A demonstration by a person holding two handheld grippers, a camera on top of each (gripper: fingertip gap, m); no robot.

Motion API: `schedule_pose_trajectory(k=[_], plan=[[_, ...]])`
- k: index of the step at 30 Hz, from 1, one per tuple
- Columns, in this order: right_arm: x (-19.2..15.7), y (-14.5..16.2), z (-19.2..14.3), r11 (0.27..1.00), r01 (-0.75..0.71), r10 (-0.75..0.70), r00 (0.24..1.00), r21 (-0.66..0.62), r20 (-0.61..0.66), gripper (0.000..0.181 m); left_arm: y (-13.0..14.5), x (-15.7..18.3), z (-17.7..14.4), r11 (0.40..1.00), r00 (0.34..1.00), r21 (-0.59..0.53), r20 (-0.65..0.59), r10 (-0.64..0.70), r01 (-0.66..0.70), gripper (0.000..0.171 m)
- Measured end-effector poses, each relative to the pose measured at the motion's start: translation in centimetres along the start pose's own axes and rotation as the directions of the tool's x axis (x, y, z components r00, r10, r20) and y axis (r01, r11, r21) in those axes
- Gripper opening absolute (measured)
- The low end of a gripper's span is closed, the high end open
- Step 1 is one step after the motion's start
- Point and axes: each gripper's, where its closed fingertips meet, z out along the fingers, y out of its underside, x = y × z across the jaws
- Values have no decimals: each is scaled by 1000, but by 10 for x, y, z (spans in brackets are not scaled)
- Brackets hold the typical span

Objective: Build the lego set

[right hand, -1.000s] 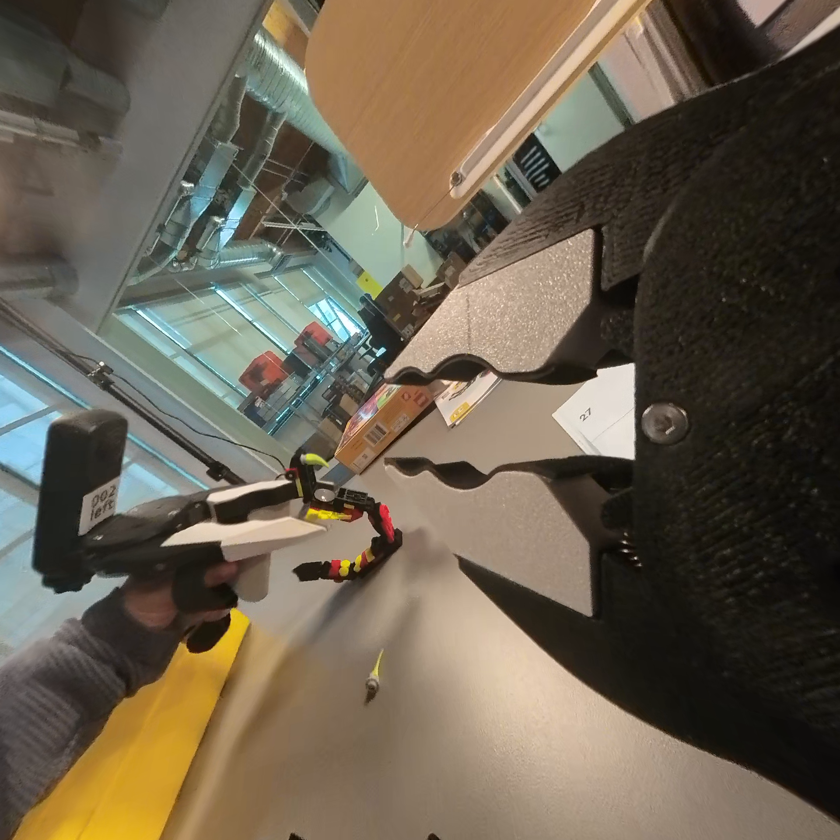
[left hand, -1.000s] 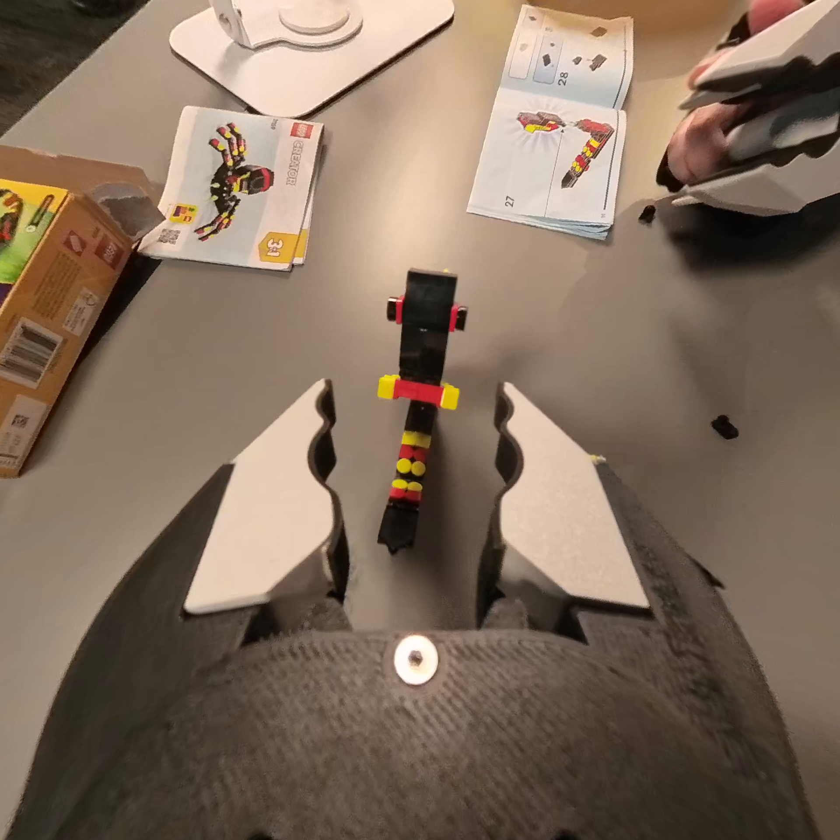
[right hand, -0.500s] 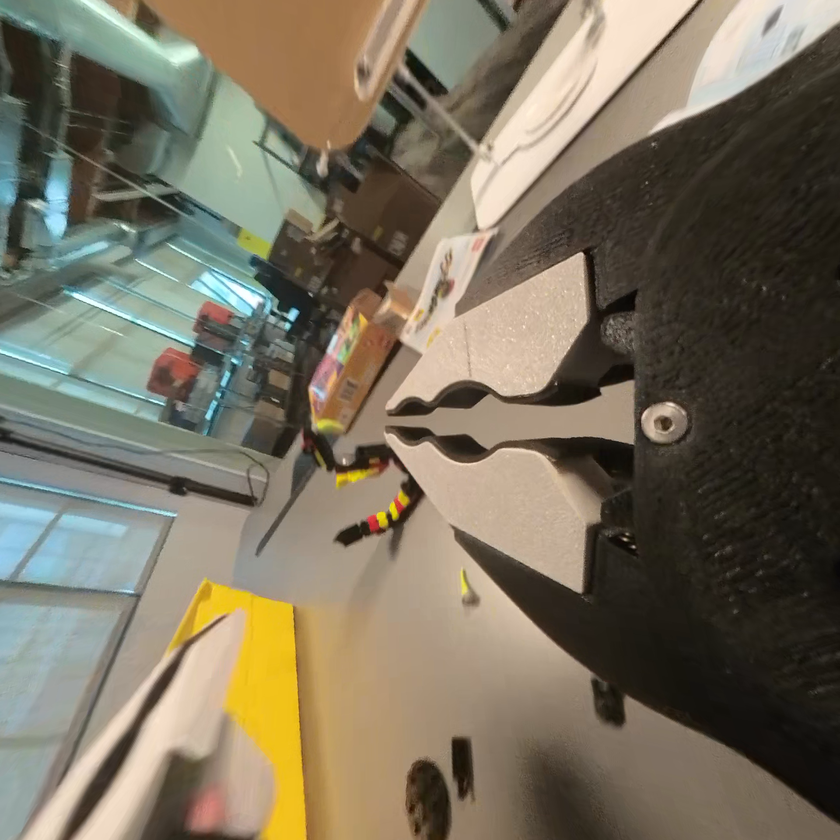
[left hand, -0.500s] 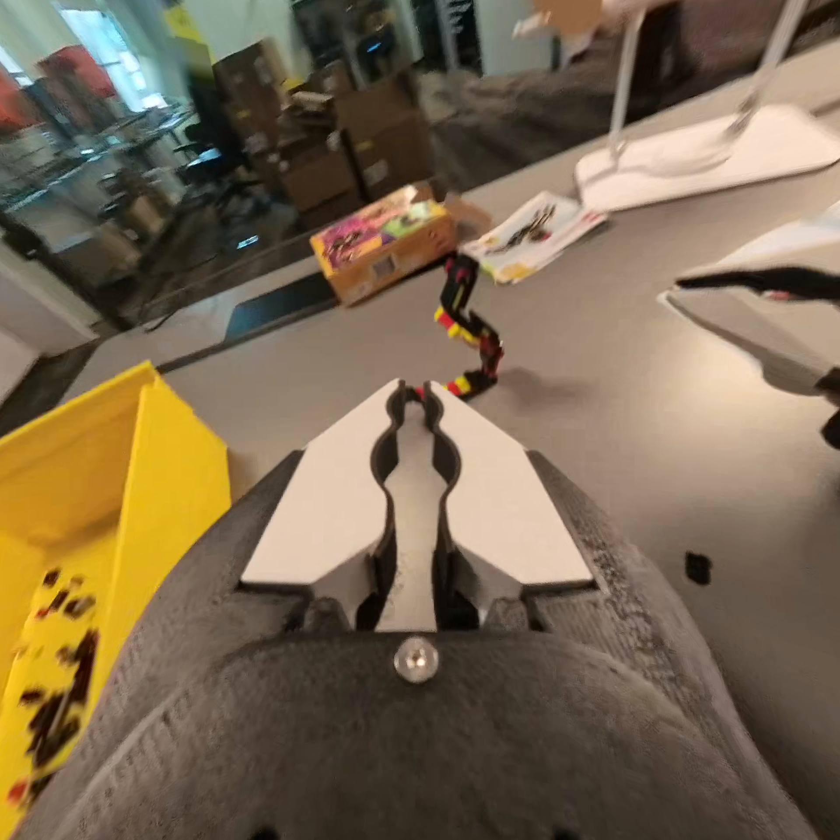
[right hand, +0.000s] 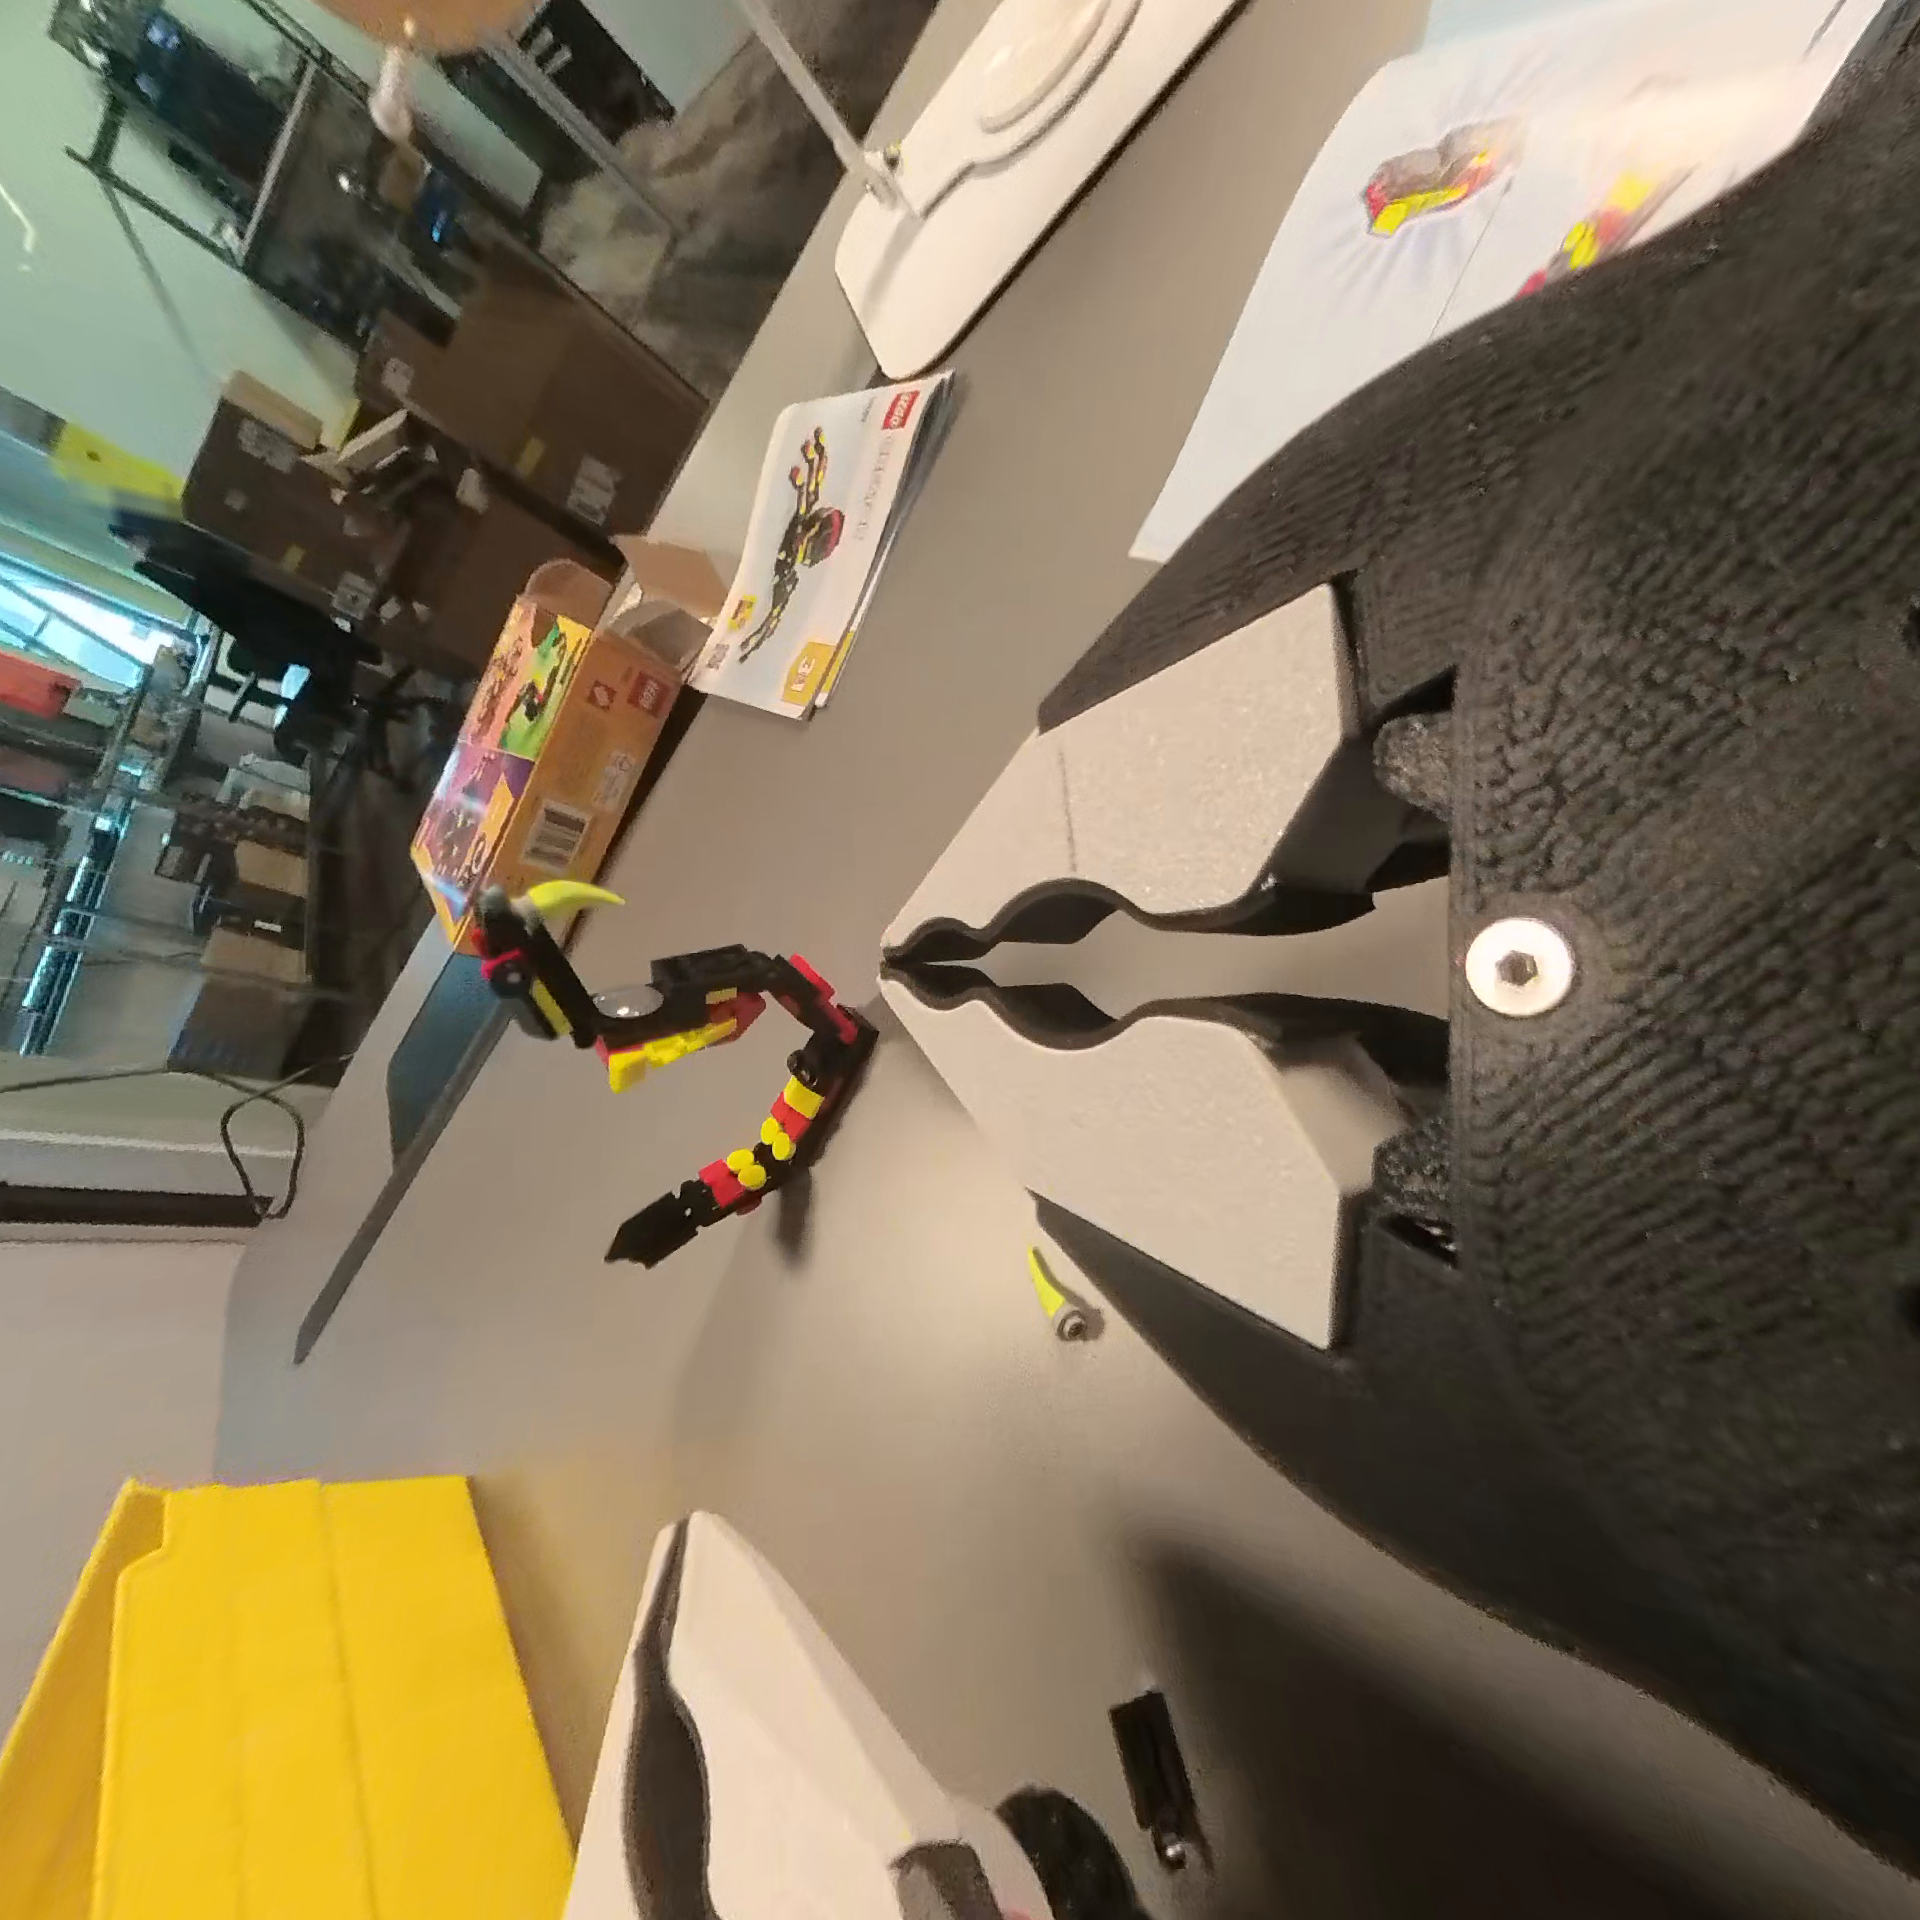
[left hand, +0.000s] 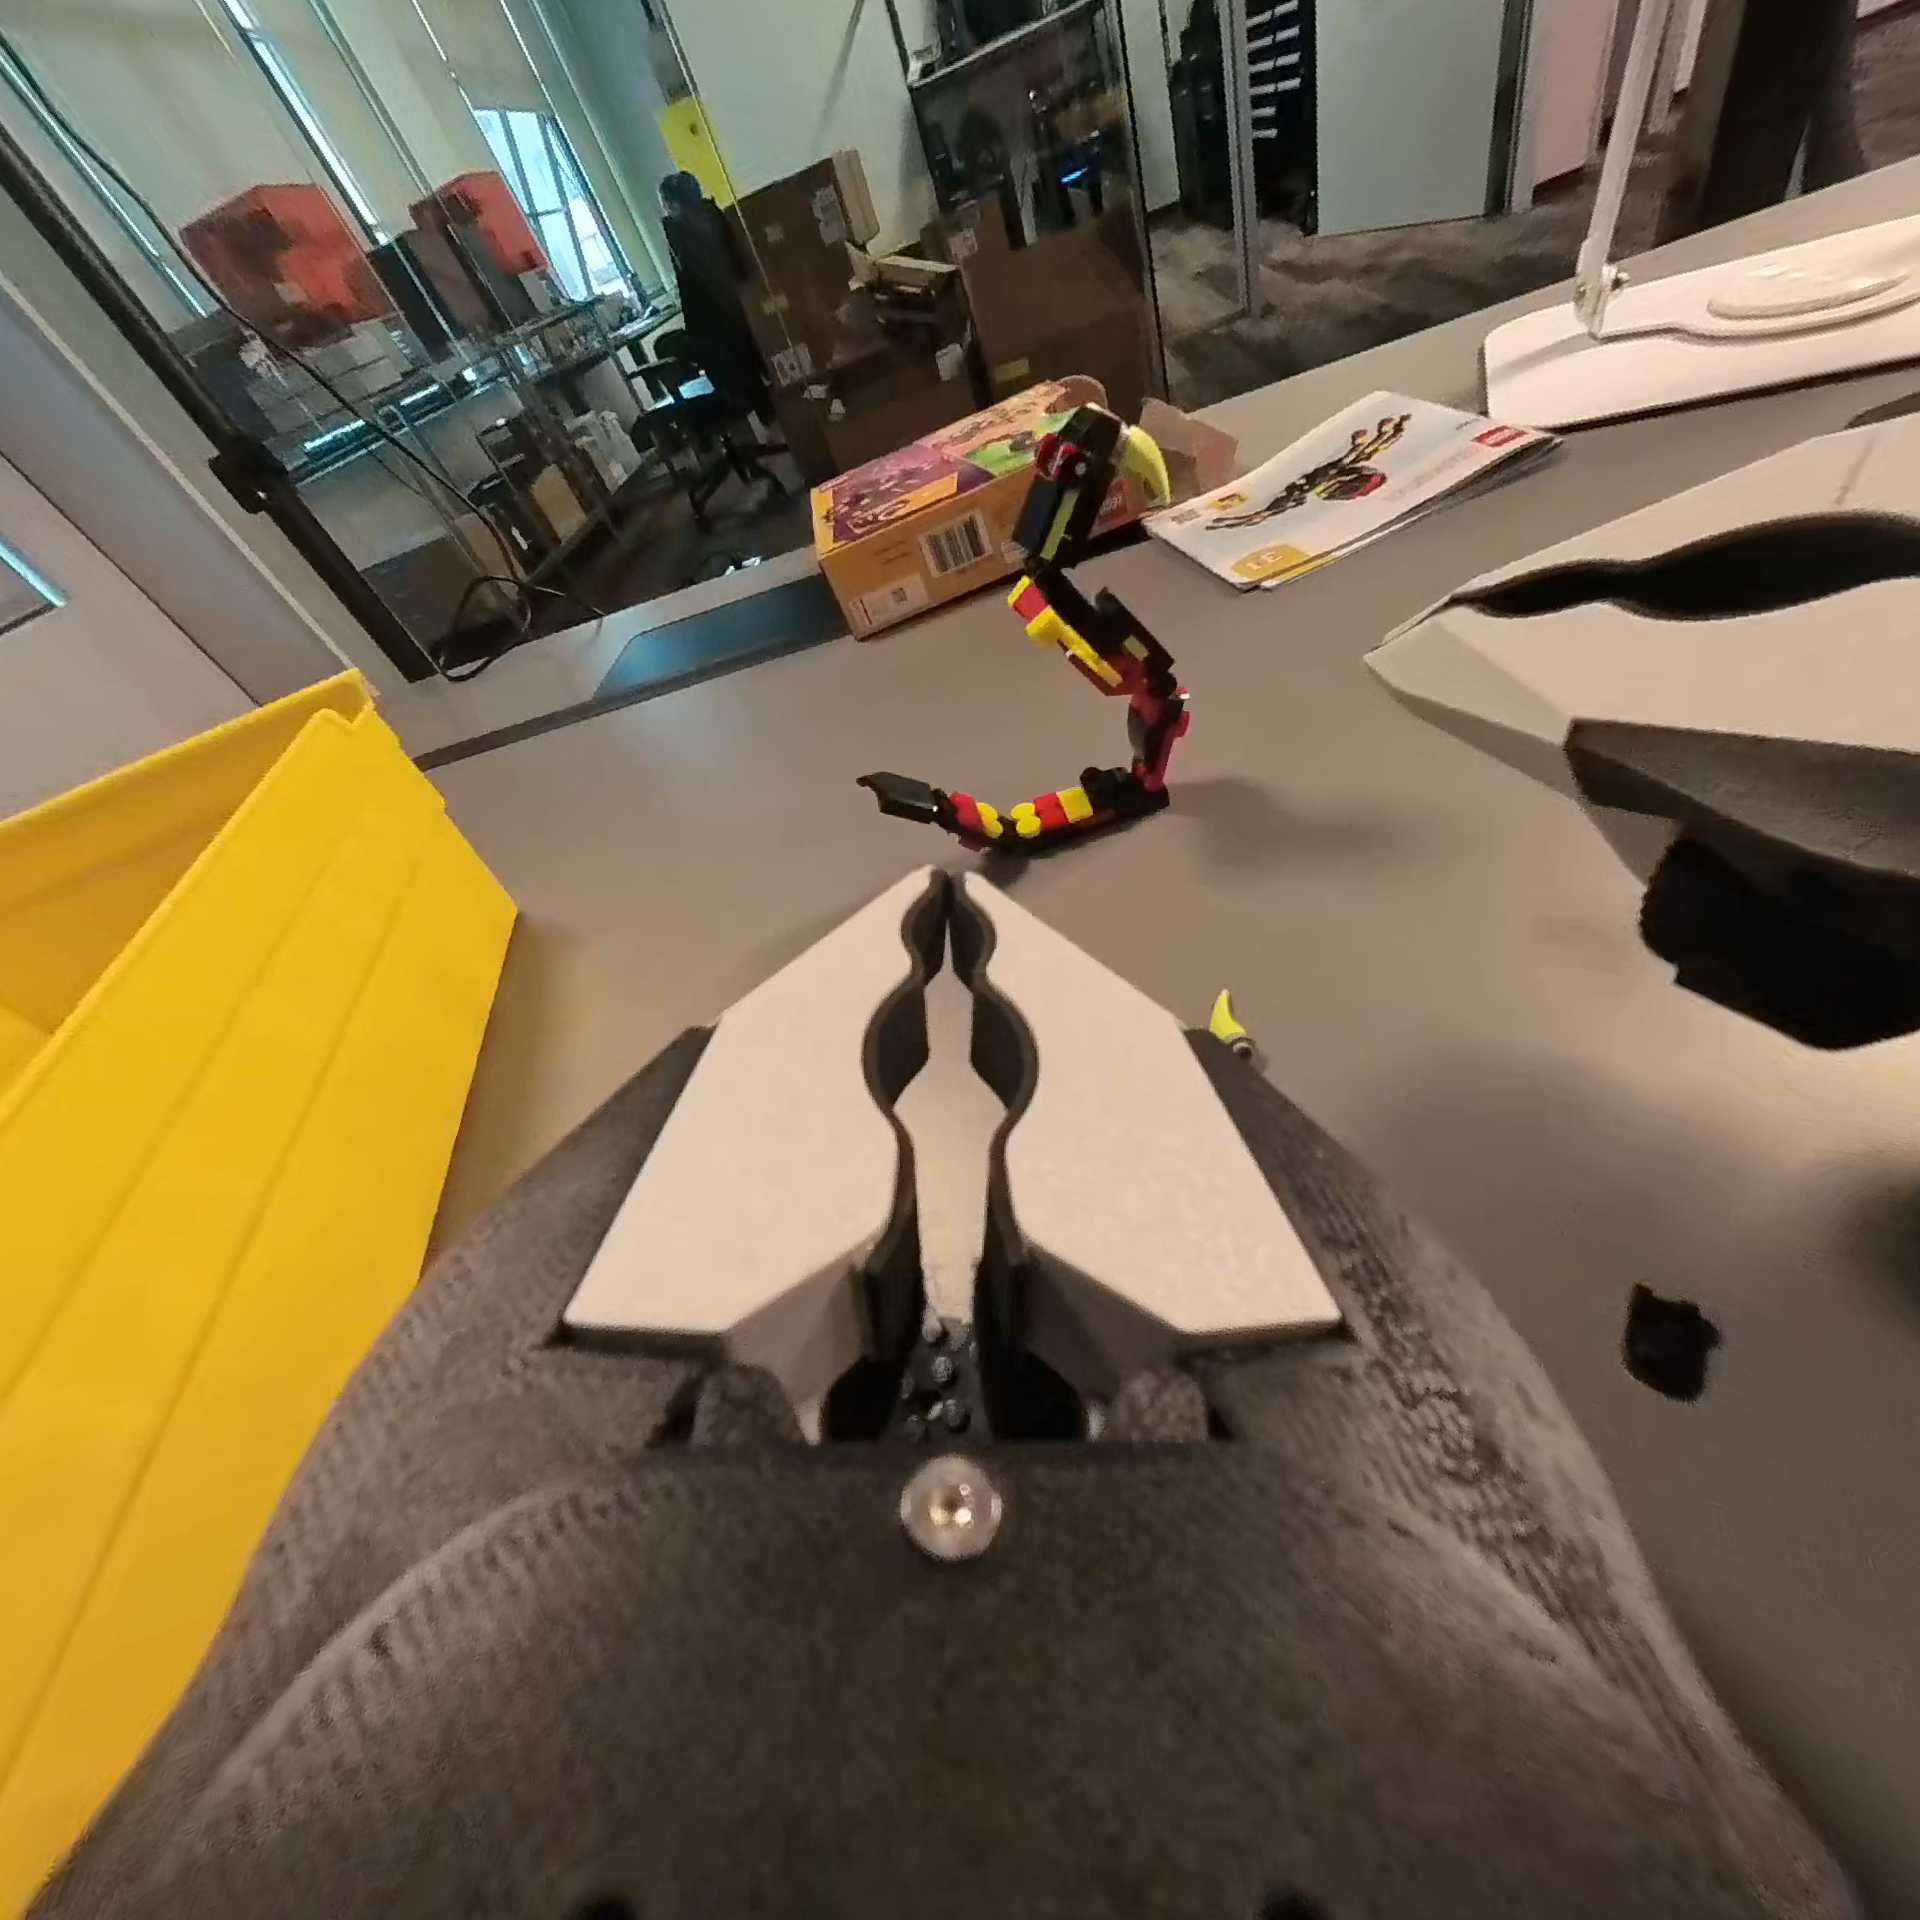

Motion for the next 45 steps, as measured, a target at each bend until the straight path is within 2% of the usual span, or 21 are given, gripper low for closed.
schedule_pose_trajectory(k=[3,6,9,24,26,28,30,32,34,36,40,45], plan=[[-5,5,3,999,-8,10,999,-35,51,0,0,5,0,1000,1000,3,-23,20,-20,0],[-19,15,9,993,61,-49,992,-105,116,0,1,10,0,999,998,-5,-42,52,-52,0],[-24,22,13,981,120,-101,987,-152,126,0,2,13,1,998,996,-14,-53,67,-68,0],[-34,21,8,959,260,-247,962,-114,115,3,3,14,0,998,996,-23,-77,52,-54,0],[-29,13,-1,967,246,-242,968,-61,68,8,3,15,1,998,996,-28,-77,54,-56,0],[-24,2,-22,991,137,-137,989,9,51,14,3,15,1,998,996,-29,-73,54,-56,0],[-30,-14,-51,997,-5,-4,995,82,99,31,3,15,0,998,996,-26,-73,58,-60,0],[-43,-39,-89,970,-121,85,981,209,172,47,0,20,-2,998,992,-8,-105,68,-69,0],[-58,-62,-128,918,-188,116,969,348,218,59,-1,22,-4,998,990,-1,-119,70,-70,11],[-77,-74,-154,888,-208,107,961,411,254,70,0,22,-3,998,991,-11,-119,65,-67,31],[-118,-78,-163,919,-157,51,958,363,284,116,3,22,-2,997,992,-30,-106,63,-67,63],[-122,-73,-154,945,-101,38,978,310,203,116,4,18,-1,999,995,-34,-92,39,-43,78]])
